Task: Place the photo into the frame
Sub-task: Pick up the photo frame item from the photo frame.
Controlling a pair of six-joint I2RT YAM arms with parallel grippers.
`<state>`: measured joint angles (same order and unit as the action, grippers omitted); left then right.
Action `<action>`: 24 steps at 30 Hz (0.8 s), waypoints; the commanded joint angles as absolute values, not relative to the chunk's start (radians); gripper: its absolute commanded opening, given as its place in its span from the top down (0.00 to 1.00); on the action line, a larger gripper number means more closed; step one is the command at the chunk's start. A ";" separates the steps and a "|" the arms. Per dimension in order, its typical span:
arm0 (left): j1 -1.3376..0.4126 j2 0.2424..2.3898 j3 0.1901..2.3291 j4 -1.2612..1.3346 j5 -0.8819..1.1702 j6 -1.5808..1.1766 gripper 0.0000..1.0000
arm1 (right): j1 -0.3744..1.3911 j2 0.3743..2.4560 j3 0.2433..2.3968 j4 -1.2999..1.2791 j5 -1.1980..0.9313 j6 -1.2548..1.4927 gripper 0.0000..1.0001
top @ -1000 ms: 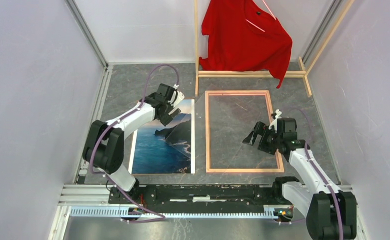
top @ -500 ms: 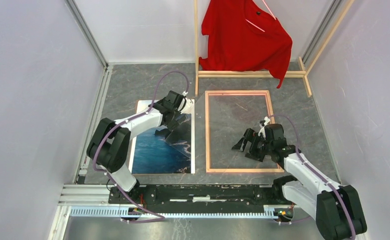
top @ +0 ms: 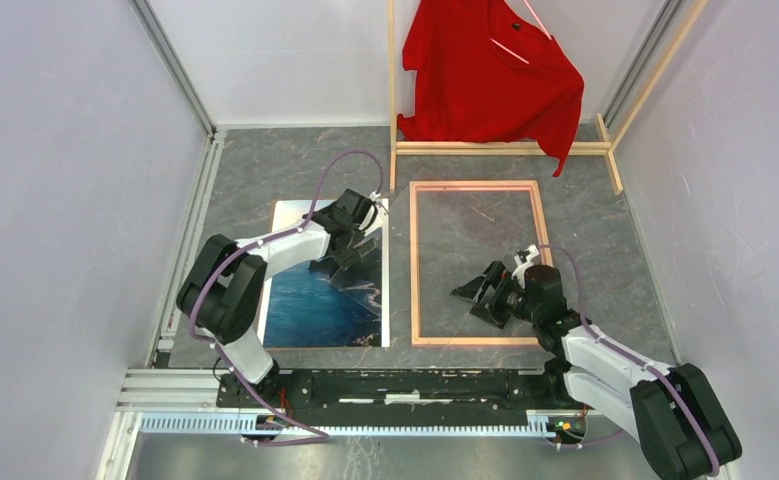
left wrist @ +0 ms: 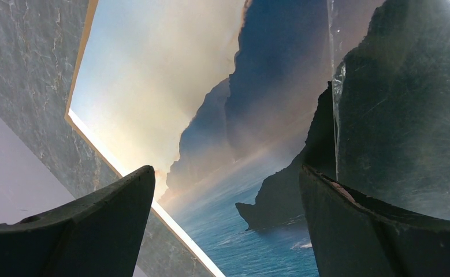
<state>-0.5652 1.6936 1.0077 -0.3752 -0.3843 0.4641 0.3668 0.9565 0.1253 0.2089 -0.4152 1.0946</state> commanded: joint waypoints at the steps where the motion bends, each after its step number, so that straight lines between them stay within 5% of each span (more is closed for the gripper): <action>1: -0.577 1.702 1.008 -0.352 -0.391 0.423 0.00 | 0.381 0.984 0.013 0.335 -0.388 1.201 0.04; 14: -0.636 1.679 1.001 -0.372 -0.406 0.431 0.00 | 0.383 0.891 -0.083 0.756 -0.369 1.358 0.07; 24: -0.645 1.659 1.001 -0.401 -0.361 0.431 0.00 | 0.384 0.893 -0.080 0.760 -0.335 1.337 0.09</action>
